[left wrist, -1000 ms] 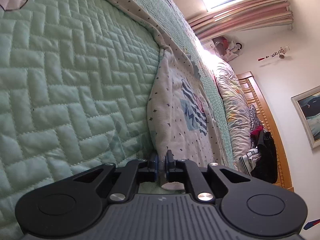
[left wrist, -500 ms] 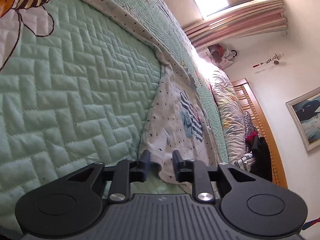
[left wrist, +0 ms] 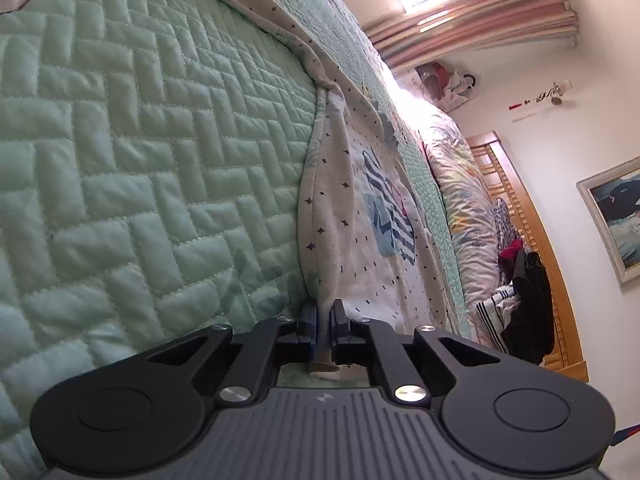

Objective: Fold clothes

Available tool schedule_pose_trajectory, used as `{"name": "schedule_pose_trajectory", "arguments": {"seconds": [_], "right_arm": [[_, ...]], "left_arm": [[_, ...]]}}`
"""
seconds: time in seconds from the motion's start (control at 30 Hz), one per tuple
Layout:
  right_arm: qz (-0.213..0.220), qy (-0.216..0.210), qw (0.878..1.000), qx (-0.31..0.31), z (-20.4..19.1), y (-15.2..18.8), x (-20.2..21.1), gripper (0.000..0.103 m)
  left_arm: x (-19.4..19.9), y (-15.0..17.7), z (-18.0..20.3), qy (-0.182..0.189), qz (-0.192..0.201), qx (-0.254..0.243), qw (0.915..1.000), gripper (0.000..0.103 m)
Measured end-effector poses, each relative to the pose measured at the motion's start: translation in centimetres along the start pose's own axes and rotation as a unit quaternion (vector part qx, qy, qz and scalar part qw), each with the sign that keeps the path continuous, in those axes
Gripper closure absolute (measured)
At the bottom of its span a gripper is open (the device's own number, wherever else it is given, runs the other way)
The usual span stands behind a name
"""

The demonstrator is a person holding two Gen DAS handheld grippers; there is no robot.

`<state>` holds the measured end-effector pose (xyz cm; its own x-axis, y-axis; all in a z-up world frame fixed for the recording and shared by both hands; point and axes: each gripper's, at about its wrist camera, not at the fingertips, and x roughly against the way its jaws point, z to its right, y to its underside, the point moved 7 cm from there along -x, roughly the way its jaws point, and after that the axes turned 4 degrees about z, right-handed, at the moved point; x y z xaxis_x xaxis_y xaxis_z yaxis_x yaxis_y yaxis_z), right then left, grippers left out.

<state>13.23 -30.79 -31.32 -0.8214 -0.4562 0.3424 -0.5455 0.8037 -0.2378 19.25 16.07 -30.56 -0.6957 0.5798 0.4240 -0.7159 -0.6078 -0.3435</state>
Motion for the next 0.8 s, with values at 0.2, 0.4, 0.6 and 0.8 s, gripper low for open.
{"name": "schedule_pose_trajectory", "arguments": {"seconds": [0.2, 0.4, 0.6, 0.8], "right_arm": [[0.002, -0.002, 1.0, -0.007, 0.1, -0.1, 0.2, 0.037], [0.003, -0.006, 1.0, -0.02, 0.2, -0.4, -0.2, 0.037], [0.003, 0.009, 1.0, -0.001, -0.4, -0.6, -1.3, 0.037], [-0.023, 0.014, 0.999, 0.048, -1.6, -0.6, -3.1, 0.035]], "left_arm": [[2.8, -1.5, 0.0, 0.006, 0.039, 0.021, 0.999, 0.098], [2.5, -1.8, 0.5, 0.012, 0.038, 0.019, 0.999, 0.098], [5.1, -2.7, 0.3, 0.017, 0.057, 0.018, 0.9981, 0.098], [5.3, -2.9, -0.6, 0.011, 0.052, 0.031, 0.9981, 0.098]]}}
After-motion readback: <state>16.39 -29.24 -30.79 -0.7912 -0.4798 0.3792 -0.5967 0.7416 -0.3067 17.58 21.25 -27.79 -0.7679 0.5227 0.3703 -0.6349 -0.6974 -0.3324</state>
